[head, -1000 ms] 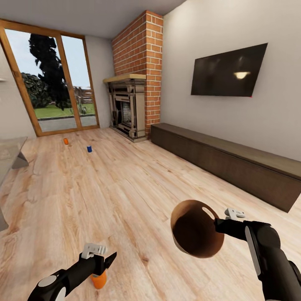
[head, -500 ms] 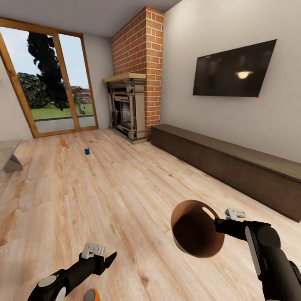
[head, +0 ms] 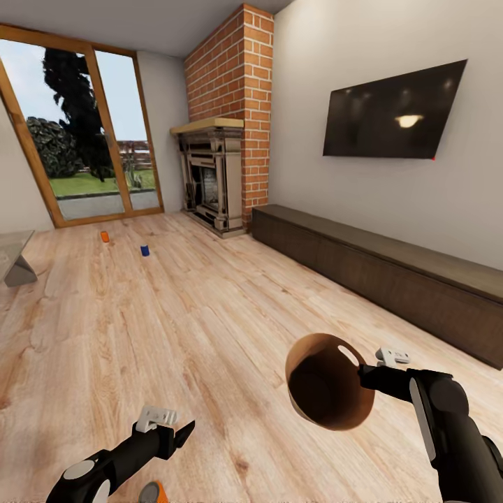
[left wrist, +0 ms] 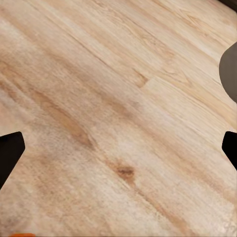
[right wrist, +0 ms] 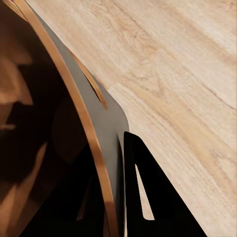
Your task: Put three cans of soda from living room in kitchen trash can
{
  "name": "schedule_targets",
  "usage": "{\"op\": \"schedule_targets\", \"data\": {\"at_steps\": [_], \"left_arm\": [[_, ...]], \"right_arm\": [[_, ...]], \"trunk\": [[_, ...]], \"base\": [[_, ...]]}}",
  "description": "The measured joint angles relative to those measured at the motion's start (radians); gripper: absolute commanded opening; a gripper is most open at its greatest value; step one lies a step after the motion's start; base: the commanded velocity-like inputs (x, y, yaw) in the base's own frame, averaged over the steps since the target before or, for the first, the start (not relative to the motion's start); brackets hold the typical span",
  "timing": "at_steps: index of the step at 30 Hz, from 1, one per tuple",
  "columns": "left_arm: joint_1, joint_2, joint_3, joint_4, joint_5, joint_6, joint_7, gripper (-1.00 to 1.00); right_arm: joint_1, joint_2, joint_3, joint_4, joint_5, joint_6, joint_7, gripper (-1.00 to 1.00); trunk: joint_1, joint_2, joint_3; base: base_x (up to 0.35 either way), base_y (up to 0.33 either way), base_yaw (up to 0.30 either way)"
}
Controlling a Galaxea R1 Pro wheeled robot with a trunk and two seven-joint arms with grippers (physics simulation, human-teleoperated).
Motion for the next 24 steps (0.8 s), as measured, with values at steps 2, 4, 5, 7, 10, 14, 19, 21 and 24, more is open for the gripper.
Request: {"op": "schedule_targets", "data": {"at_steps": [2,4,5,7,10,14,19,21,24], "left_arm": [[0.0,0.0,0.0,0.0,0.0,0.0,0.0,1.0],[0.0,0.0,0.0,0.0,0.0,0.0,-0.001,1.0],[0.0,0.0,0.0,0.0,0.0,0.0,-0.001,1.0],[0.0,0.0,0.0,0.0,0.0,0.0,-0.001,1.0],[0.0,0.0,0.0,0.0,0.0,0.0,-0.001,1.0],[0.0,0.0,0.0,0.0,0.0,0.0,-0.002,1.0],[0.0,0.001,0.0,0.0,0.0,0.0,-0.002,1.0],[0.0,0.001,-0.001,0.0,0.0,0.0,-0.003,1.0],[0.0,0.002,-0.001,0.001,0.0,0.0,-0.004,1.0]], "right_arm": [[0.0,0.0,0.0,0.0,0.0,0.0,0.0,-1.0],[0.0,0.0,0.0,0.0,-0.002,0.0,0.0,-1.0],[0.0,0.0,0.0,0.0,-0.002,0.0,0.0,-1.0],[0.0,0.0,0.0,0.0,-0.001,0.0,0.001,-1.0],[0.0,0.0,0.0,0.0,-0.001,0.0,0.0,-1.0],[0.0,-0.001,0.0,0.0,-0.002,0.0,0.001,-1.0],[0.0,-0.002,0.0,0.0,0.001,0.0,0.0,-1.0],[0.0,-0.002,0.0,0.0,-0.001,0.0,0.001,-1.0],[0.0,-0.003,0.0,0.0,-0.003,0.0,0.0,-1.0]], "trunk": [[0.0,0.0,-0.003],[0.0,0.0,-0.007],[0.0,0.0,-0.008],[0.0,0.0,-0.011],[0.0,0.0,-0.016],[0.0,0.0,-0.023],[0.0,0.0,-0.031],[0.0,0.0,-0.034],[0.0,0.0,-0.039]], "base": [[0.0,0.0,0.0],[0.0,0.0,0.0],[0.0,0.0,0.0],[0.0,0.0,0.0],[0.0,0.0,0.0],[0.0,0.0,0.0],[0.0,0.0,0.0],[0.0,0.0,0.0],[0.0,0.0,0.0]]}}
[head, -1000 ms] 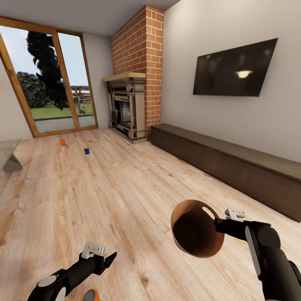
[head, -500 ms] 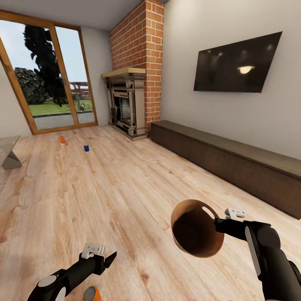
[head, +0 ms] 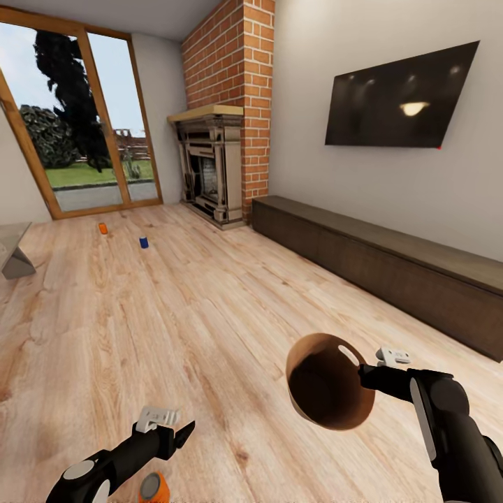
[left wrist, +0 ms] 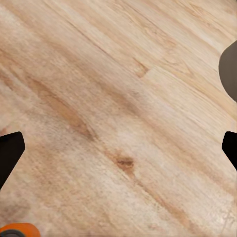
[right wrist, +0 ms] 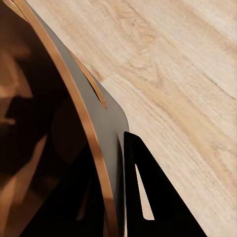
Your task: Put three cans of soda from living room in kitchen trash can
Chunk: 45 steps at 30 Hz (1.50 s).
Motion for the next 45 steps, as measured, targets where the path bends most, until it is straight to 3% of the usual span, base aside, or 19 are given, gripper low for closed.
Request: {"op": "schedule_targets", "data": {"at_steps": [17,20,21,23,25,28,33,37,45], "left_arm": [[0.0,-0.002,0.001,-0.001,0.0,0.0,0.001,1.0],[0.0,-0.002,0.001,-0.001,0.0,0.0,0.001,1.0],[0.0,-0.002,0.002,-0.001,0.0,0.0,0.001,1.0],[0.0,-0.002,0.003,-0.001,0.0,0.0,0.002,1.0],[0.0,-0.002,0.003,-0.001,0.0,-0.001,0.003,1.0],[0.0,-0.002,0.003,-0.001,0.001,-0.013,0.004,1.0],[0.0,-0.002,0.004,-0.001,0.001,-0.023,0.004,1.0],[0.0,-0.002,0.004,-0.001,0.001,-0.024,0.004,1.0],[0.0,-0.002,0.004,-0.001,0.002,-0.025,0.004,1.0]], "right_arm": [[-0.001,-0.007,-0.002,-0.002,-0.003,0.004,0.001,-1.0],[-0.001,-0.013,-0.026,-0.003,-0.01,0.009,0.002,-1.0],[-0.001,-0.017,-0.05,-0.005,-0.015,0.012,0.003,-1.0],[0.0,-0.018,-0.06,-0.006,0.014,0.008,0.001,-1.0],[-0.001,-0.018,-0.065,-0.018,0.013,0.008,0.001,-1.0],[-0.001,-0.017,-0.064,-0.033,-0.023,0.015,0.004,-1.0],[-0.001,-0.019,-0.066,-0.038,0.008,0.01,0.001,-1.0],[-0.001,-0.019,-0.065,-0.038,-0.015,0.014,0.004,-1.0],[-0.001,-0.019,-0.062,-0.038,-0.009,0.013,0.003,-1.0]], "trunk": [[0.0,0.0,-0.026],[0.0,0.0,-0.031],[0.0,0.0,-0.032],[0.0,0.0,-0.035],[0.0,0.0,-0.038],[0.0,0.0,-0.043],[0.0,0.0,-0.051],[0.0,0.0,-0.057],[0.0,0.0,-0.068]], "base": [[0.0,0.0,0.0],[0.0,0.0,0.0],[0.0,0.0,0.0],[0.0,0.0,0.0],[0.0,0.0,0.0],[0.0,0.0,0.0],[0.0,0.0,0.0],[0.0,0.0,0.0],[0.0,0.0,0.0]]}}
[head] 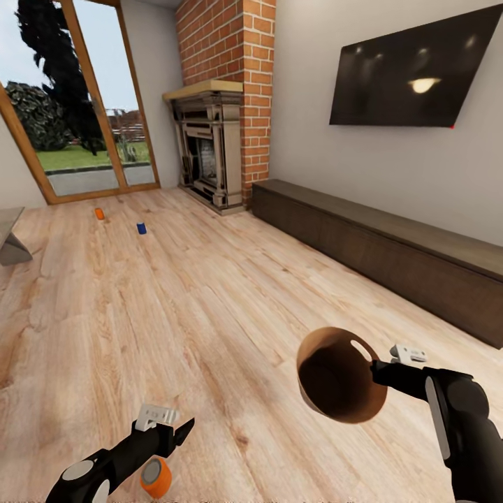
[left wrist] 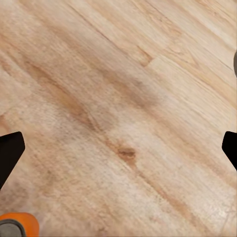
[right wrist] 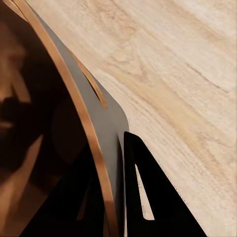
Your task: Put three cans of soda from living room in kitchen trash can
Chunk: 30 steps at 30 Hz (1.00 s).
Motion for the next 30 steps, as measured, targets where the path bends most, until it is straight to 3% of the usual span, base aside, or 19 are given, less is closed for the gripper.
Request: {"op": "schedule_targets", "data": {"at_steps": [30], "left_arm": [[0.0,0.0,0.018,0.0,0.007,-0.002,0.001,1.0]], "right_arm": [[0.0,0.002,0.006,-0.01,0.0,-0.003,0.0,-1.0]], "trunk": [[0.0,0.0,-0.043]], "base": [[0.0,0.0,0.0]]}}
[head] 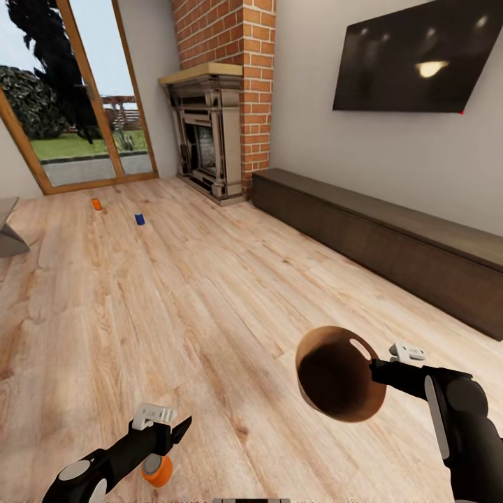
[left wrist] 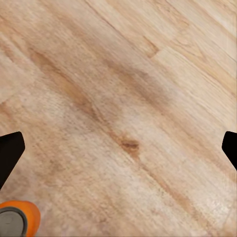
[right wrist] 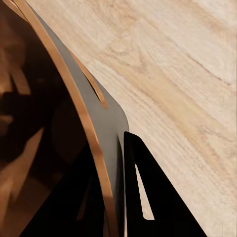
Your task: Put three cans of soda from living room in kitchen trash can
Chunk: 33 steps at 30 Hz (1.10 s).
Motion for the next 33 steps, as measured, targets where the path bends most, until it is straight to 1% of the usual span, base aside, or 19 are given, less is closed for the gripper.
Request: {"op": "schedule_targets", "data": {"at_steps": [33], "left_arm": [[0.0,0.0,0.0,0.0,0.0,0.0,0.0,1.0]], "right_arm": [[0.0,0.0,0.0,0.001,0.001,-0.005,0.0,-1.0]], "trunk": [[0.0,0.0,-0.048]], "base": [[0.0,0.0,0.0]]}}
